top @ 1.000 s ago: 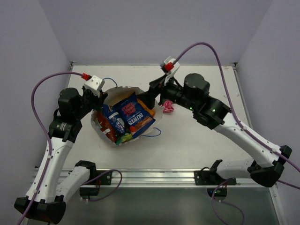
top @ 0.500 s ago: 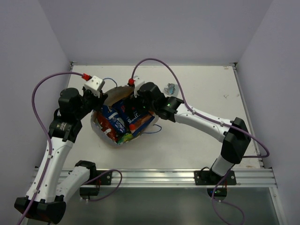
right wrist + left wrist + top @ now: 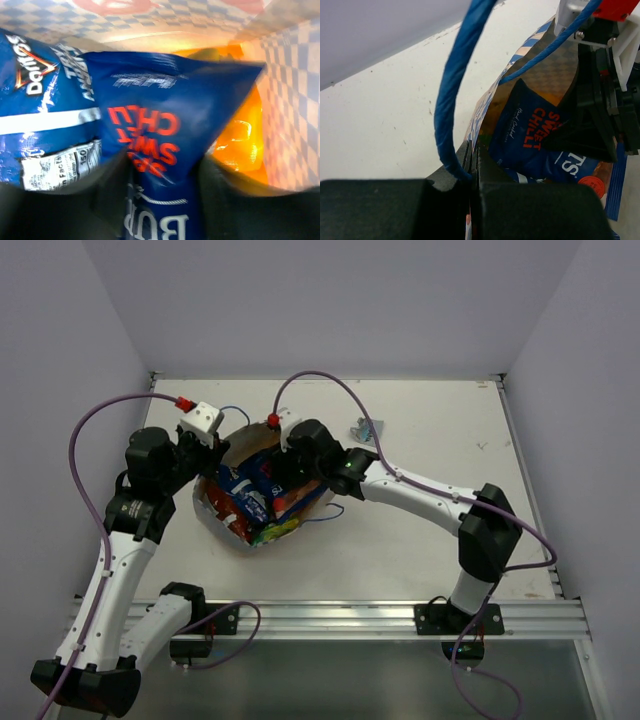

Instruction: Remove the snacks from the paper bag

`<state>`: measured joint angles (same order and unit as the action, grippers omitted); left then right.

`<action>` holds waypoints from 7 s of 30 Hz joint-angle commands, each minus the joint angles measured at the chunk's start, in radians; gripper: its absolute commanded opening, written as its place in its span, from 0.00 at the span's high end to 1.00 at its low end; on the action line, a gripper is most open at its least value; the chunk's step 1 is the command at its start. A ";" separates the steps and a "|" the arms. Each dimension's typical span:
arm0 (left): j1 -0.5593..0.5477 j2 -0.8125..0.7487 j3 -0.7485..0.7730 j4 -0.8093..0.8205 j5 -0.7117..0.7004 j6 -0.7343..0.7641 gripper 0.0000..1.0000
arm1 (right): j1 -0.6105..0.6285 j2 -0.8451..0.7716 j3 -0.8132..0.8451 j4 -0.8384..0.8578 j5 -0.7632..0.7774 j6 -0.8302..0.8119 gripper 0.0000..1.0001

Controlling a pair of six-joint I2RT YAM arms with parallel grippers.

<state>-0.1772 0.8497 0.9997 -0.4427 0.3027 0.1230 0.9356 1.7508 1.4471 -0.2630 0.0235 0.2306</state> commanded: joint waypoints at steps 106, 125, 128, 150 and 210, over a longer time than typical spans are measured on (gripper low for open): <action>0.002 0.011 0.074 0.130 -0.013 0.058 1.00 | 0.082 -0.502 0.116 -0.087 -0.016 -0.077 1.00; 0.002 0.012 0.066 0.130 -0.013 0.020 1.00 | -0.849 -0.421 -0.050 -0.033 0.326 -0.114 1.00; 0.002 0.006 0.065 0.130 -0.011 0.020 1.00 | -0.914 -0.300 -0.037 -0.038 0.412 -0.062 1.00; 0.002 0.032 0.077 0.147 0.073 0.033 1.00 | -0.679 -0.371 0.029 -0.121 0.029 -0.039 0.08; 0.002 -0.003 0.062 0.134 -0.019 0.067 1.00 | 0.128 -0.483 0.044 -0.005 0.087 -0.103 1.00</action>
<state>-0.1772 0.8764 1.0359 -0.4191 0.3111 0.1936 1.0866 1.3197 1.4822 -0.2375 -0.0128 0.2131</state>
